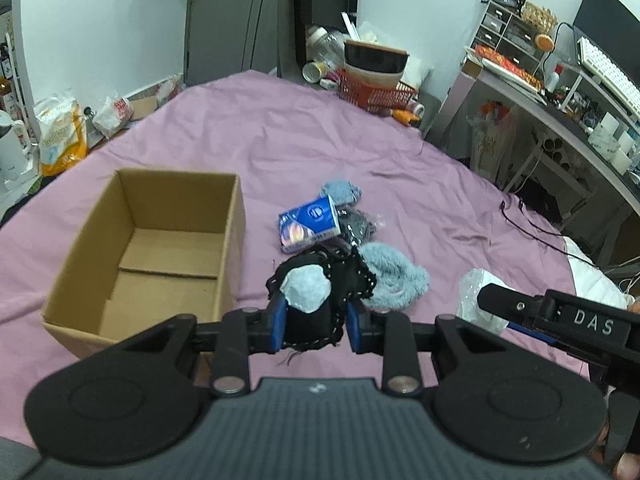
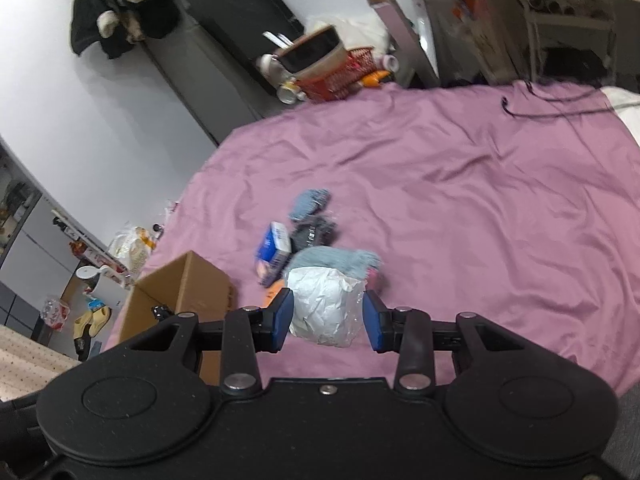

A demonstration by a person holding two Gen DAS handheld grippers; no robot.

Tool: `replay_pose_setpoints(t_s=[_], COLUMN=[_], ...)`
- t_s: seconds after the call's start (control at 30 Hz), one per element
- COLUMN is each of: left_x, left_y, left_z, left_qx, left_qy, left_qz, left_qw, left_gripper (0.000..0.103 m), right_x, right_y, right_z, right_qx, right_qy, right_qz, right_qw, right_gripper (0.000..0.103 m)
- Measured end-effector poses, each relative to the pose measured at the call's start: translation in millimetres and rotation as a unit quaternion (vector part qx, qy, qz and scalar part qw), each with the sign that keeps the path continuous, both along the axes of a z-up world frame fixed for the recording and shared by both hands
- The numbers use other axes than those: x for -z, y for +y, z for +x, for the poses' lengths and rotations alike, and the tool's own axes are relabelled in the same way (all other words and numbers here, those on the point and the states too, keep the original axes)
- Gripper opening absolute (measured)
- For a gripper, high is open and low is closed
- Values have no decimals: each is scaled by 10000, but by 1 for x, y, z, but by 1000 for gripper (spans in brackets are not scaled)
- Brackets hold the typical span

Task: Organize soft objects
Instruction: 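Carry the black patch into the box and open the left tool while the right tool carries the tissue ball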

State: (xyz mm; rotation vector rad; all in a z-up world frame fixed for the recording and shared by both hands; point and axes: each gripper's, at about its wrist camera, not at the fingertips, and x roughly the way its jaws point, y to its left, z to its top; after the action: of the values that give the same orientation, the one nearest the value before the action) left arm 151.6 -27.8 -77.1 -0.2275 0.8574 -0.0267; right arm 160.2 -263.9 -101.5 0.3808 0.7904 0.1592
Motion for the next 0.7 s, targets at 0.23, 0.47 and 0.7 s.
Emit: replay_pose_setpoints(t_s=[0.23, 0.47, 0.7], left_x=[-20, -30, -35], left_y=[14, 30, 50], left_z=[-7, -10, -11], left_qx=[9, -1, -101], left_qy=[-80, -122, -190], left_qz=[52, 101, 104], left_qw=[10000, 9999, 9997], left_gripper=[29, 29, 30], right_x=[-22, -37, -45], right_y=[19, 40, 62], right_z=[-7, -9, -4], right_qx=[-261, -475, -650], right_qy=[-250, -409, -443], right_qz=[-52, -140, -209], right_qw=[9993, 9979, 9967], right_gripper=[38, 38, 38])
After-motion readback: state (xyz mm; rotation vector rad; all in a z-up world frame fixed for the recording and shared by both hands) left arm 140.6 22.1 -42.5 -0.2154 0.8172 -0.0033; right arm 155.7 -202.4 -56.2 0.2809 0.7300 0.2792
